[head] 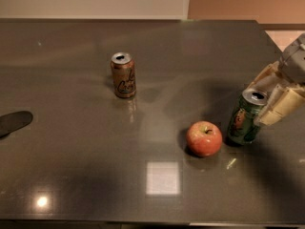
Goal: Move green can near apple
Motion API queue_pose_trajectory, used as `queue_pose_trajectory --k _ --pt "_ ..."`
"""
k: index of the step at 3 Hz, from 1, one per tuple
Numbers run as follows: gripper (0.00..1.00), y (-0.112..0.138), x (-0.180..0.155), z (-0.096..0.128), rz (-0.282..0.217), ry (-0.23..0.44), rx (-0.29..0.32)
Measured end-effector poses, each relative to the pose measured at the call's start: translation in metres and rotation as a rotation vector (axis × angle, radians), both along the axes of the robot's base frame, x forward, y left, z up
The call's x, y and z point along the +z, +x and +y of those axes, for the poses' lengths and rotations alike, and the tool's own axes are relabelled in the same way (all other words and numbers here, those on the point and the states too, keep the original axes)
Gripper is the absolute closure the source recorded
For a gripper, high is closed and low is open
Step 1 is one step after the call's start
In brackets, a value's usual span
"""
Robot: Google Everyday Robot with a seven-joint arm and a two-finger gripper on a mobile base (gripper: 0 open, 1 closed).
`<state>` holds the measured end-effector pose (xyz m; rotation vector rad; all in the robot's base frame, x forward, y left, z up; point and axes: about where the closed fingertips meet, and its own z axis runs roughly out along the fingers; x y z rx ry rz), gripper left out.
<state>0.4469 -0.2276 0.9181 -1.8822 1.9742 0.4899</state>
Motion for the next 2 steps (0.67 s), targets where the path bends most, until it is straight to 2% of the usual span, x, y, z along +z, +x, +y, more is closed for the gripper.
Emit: queue_pose_trajectory --k 1,2 --pt "0.37 -0.0073 -0.0046 0.0004 -0.013 0.019 0.042" --pt "0.12 -0.0015 -0.0041 0.0021 -0.037 0.023 0.037"
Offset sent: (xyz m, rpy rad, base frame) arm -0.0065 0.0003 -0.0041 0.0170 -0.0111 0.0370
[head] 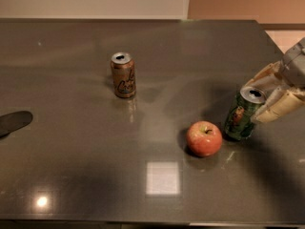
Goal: Move green can near apple
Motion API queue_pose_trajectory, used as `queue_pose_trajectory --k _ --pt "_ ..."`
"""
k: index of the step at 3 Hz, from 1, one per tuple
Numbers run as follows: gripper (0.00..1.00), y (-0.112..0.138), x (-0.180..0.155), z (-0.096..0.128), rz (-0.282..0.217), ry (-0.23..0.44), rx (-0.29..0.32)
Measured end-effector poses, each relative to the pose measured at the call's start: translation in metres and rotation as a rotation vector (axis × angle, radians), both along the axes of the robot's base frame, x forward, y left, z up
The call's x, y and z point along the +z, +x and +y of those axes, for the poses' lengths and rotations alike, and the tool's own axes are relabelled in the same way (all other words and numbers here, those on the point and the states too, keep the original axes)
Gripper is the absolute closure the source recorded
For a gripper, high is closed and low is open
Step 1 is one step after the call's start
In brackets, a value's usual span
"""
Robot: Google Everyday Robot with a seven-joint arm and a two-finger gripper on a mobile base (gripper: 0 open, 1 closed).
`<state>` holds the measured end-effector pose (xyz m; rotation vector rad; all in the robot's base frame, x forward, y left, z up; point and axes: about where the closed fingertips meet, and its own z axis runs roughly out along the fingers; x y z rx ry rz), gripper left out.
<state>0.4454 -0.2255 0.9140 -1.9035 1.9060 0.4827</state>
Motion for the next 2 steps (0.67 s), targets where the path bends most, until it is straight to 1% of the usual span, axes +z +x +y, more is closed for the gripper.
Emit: queue_pose_trajectory --k 1,2 --pt "0.00 0.0051 0.0007 0.0018 -0.018 0.003 -0.008" --pt "0.00 0.0052 0.0007 0.0018 -0.018 0.003 -0.008"
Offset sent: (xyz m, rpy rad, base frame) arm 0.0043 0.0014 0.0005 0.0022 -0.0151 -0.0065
